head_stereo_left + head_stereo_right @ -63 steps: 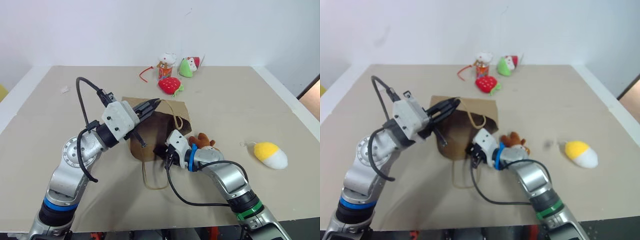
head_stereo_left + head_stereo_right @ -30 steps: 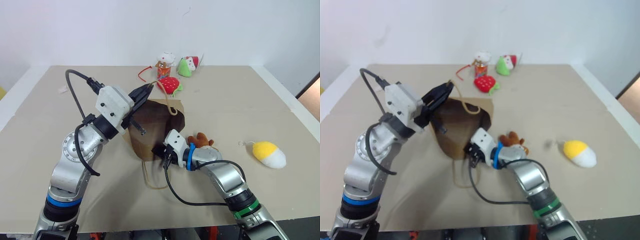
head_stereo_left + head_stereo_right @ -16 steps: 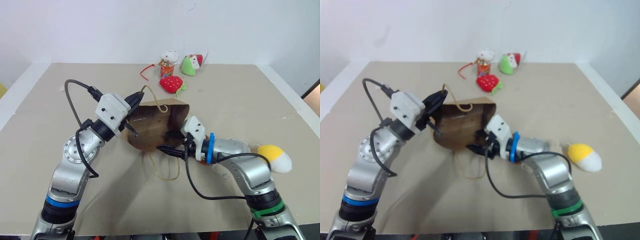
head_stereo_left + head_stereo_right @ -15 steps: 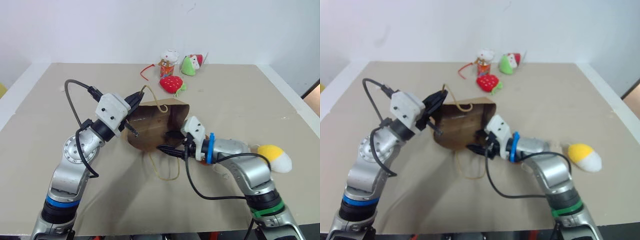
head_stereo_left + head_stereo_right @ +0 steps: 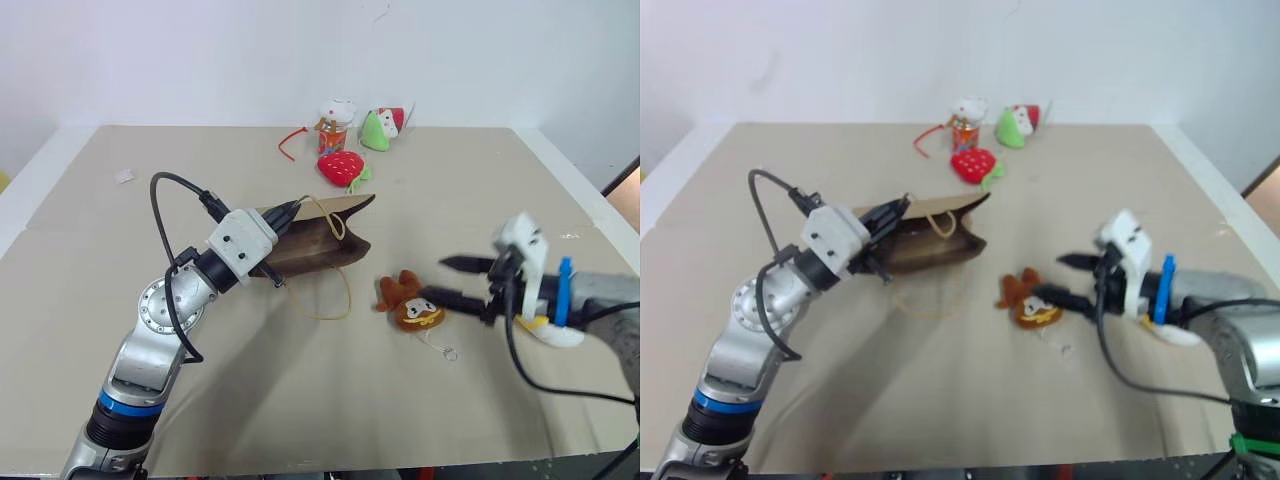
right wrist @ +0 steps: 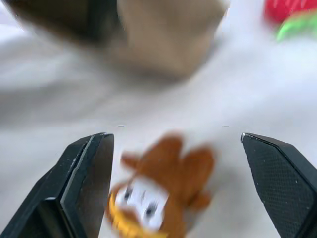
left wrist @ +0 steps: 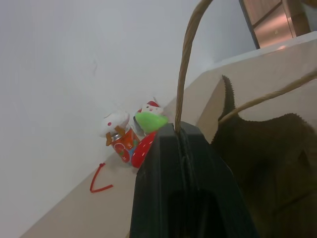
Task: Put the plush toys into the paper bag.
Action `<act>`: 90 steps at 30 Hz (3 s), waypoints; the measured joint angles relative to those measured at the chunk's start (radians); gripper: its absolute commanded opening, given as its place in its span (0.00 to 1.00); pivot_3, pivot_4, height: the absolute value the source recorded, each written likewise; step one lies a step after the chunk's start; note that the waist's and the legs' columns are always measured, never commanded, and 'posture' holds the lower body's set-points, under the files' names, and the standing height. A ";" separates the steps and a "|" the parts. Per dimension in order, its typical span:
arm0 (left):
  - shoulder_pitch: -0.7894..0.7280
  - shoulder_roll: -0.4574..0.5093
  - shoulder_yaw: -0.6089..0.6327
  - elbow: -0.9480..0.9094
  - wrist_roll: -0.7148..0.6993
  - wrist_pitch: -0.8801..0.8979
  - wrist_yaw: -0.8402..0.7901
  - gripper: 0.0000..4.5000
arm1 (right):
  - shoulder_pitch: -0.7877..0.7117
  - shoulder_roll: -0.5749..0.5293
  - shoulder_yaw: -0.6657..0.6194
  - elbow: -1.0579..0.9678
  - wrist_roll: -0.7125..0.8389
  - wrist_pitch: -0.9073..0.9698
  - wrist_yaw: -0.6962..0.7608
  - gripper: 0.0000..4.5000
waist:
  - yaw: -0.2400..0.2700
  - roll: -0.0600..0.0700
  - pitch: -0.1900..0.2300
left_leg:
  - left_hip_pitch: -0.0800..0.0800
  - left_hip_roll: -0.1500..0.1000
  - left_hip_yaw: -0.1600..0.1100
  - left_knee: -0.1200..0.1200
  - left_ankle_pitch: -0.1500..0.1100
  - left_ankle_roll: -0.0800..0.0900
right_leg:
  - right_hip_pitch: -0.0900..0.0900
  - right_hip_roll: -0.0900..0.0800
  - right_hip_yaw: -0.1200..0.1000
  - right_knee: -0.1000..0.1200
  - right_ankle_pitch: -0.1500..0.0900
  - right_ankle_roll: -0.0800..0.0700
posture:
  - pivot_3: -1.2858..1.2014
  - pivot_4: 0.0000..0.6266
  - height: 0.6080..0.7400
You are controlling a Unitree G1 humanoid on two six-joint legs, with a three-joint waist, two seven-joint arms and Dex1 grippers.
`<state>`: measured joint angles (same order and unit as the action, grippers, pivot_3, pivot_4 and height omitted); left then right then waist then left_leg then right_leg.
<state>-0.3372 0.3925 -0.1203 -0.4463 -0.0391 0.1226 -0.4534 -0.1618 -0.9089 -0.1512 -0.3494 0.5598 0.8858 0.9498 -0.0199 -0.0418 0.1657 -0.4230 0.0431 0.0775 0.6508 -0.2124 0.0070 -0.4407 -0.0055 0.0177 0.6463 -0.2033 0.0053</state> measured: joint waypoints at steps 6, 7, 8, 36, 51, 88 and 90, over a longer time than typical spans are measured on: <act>-0.001 -0.019 0.006 0.000 0.000 -0.005 0.014 0.00 | -0.001 0.036 0.073 0.066 -0.088 -0.074 -0.054 0.61 | -0.001 0.000 0.000 | 0.000 0.000 0.001 0.002 0.000 0.000 | 0.001 0.000 0.000 0.000 0.001 0.001 | 0.52 0.24 1.00; -0.001 -0.023 0.011 0.000 -0.006 -0.004 0.014 0.00 | -0.004 0.041 0.086 0.079 -0.100 -0.086 -0.060 0.50 | -0.001 0.000 0.000 | 0.000 -0.001 0.001 0.002 0.000 0.000 | 0.001 0.000 0.001 0.000 0.001 0.001 | 0.52 0.24 1.00; -0.001 -0.033 0.019 0.000 -0.024 0.009 0.014 0.00 | -0.010 0.043 0.103 0.084 -0.115 -0.104 -0.061 0.37 | -0.001 0.000 0.000 | 0.000 -0.001 0.002 0.002 0.000 0.000 | 0.001 0.000 0.001 0.000 0.001 0.001 | 0.52 0.24 1.00; -0.028 -0.069 0.077 -0.015 -0.192 0.199 0.035 0.00 | -0.438 -0.017 -0.012 -0.081 0.417 0.221 0.077 0.30 | -0.001 0.000 0.000 | 0.001 0.000 0.001 0.003 0.000 0.000 | 0.001 0.001 0.001 0.000 0.002 0.002 | 0.52 0.24 1.00; -0.083 -0.149 0.086 -0.015 -0.172 0.247 0.141 0.00 | -0.474 0.131 0.280 0.061 0.187 0.054 0.054 0.30 | -0.001 0.000 0.000 | 0.000 0.000 0.001 0.003 0.000 0.000 | 0.001 0.001 0.001 0.001 0.003 0.002 | 0.52 0.24 1.00; -0.074 -0.159 0.024 -0.034 -0.212 0.294 0.113 0.00 | -0.736 0.414 0.417 0.309 -0.065 0.145 -0.183 0.30 | -0.003 0.000 0.000 | -0.001 0.002 0.001 0.004 0.001 -0.001 | -0.001 0.003 0.001 0.002 0.005 -0.001 | 0.52 0.24 1.00; -0.076 -0.164 0.022 -0.033 -0.213 0.289 0.113 0.00 | -0.743 0.423 0.418 0.321 -0.080 0.123 -0.182 0.30 | -0.003 0.000 0.000 | -0.001 0.002 0.001 0.004 0.001 -0.001 | -0.001 0.003 0.001 0.002 0.005 -0.001 | 0.52 0.24 1.00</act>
<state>-0.4136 0.2283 -0.0983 -0.4798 -0.2516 0.4116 -0.3407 -0.9050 -0.4859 0.2670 -0.0281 0.4801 1.0085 0.7677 -0.0226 -0.0415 0.1661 -0.4237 0.0452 0.0787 0.6545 -0.2116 0.0064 -0.4412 -0.0021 0.0191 0.6484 -0.1988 0.0041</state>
